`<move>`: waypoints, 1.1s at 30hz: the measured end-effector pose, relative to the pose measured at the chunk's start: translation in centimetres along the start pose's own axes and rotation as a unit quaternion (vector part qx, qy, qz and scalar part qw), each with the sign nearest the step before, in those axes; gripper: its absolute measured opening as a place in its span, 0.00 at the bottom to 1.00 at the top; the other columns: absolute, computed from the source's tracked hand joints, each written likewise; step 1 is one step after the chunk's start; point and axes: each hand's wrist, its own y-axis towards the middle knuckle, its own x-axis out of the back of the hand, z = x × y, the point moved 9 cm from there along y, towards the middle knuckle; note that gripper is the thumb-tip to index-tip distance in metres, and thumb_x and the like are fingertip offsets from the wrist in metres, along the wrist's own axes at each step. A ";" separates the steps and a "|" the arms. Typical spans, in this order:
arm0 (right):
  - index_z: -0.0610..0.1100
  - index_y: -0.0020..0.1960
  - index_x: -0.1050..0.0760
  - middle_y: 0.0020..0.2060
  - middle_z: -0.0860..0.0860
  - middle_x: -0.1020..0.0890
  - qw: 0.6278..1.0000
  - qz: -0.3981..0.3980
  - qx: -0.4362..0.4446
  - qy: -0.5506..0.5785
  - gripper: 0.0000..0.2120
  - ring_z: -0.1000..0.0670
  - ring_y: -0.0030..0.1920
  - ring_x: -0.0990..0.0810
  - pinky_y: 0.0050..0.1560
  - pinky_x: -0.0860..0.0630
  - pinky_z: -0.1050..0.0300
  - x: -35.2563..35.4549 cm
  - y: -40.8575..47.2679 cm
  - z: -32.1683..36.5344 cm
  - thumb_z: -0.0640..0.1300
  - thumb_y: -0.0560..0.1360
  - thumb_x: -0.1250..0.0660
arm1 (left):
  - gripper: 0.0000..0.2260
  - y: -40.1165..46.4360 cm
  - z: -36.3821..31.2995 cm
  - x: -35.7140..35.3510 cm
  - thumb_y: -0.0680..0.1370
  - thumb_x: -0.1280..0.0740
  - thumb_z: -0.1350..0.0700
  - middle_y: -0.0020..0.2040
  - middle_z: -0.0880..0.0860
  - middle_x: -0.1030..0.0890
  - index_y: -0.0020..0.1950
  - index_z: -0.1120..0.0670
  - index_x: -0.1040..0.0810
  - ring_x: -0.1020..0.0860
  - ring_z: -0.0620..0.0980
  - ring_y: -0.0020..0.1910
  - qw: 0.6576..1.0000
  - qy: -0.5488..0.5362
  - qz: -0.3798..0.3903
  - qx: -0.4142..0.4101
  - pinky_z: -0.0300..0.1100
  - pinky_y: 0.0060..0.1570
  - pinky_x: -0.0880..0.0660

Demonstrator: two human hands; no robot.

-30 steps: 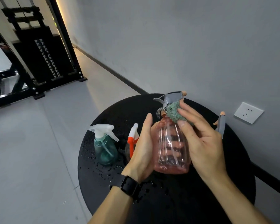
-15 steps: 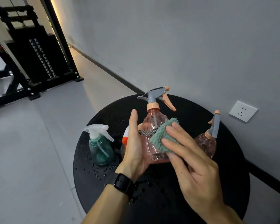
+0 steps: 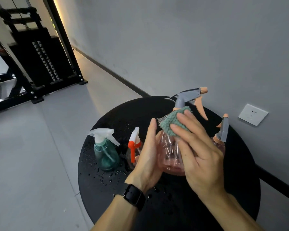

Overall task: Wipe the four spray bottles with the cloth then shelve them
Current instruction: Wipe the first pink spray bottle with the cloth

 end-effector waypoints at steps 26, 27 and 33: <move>0.44 0.63 0.24 0.66 0.56 0.25 0.992 0.047 -0.081 0.088 0.15 0.54 0.70 0.29 0.66 0.27 0.57 -0.2 -2.0 -1.7 0.40 0.77 0.37 | 0.38 0.4 -1.7 0.3 0.72 0.42 0.28 0.60 0.58 0.17 0.63 0.58 0.19 0.17 0.54 0.55 0.999 -0.022 0.006 -0.043 0.48 0.50 0.21; 0.43 0.63 0.24 0.66 0.56 0.25 0.991 0.048 -0.087 0.092 0.15 0.54 0.70 0.29 0.65 0.26 0.55 -0.1 -2.0 -2.0 0.40 0.77 0.37 | 0.38 0.4 -1.6 0.2 0.73 0.43 0.28 0.61 0.58 0.18 0.65 0.58 0.21 0.18 0.54 0.56 0.999 -0.023 0.009 -0.041 0.48 0.51 0.21; 0.46 0.63 0.23 0.65 0.60 0.24 0.975 0.011 -0.169 0.142 0.16 0.58 0.68 0.28 0.63 0.26 0.61 0.9 -0.6 -4.0 0.34 0.78 0.35 | 0.35 0.1 -0.6 -0.9 0.72 0.42 0.28 0.59 0.59 0.17 0.65 0.52 0.21 0.18 0.61 0.57 0.999 -0.021 0.024 -0.030 0.64 0.58 0.23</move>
